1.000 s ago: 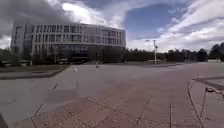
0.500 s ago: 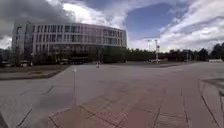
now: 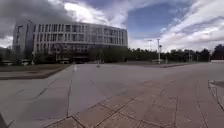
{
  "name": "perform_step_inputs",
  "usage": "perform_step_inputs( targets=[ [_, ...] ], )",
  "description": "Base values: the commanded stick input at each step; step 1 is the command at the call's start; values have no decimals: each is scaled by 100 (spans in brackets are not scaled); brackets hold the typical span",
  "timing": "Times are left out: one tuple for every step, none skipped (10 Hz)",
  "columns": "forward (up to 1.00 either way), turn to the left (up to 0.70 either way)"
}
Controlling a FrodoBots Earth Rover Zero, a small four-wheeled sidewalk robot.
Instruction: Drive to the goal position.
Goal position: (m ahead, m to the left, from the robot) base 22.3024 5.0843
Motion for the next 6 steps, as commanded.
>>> perform_step_inputs(
  targets=[
    [70, 31],
    [70, 35],
    [70, 35],
    [70, 35],
    [70, 35],
    [70, 35]
  ],
)
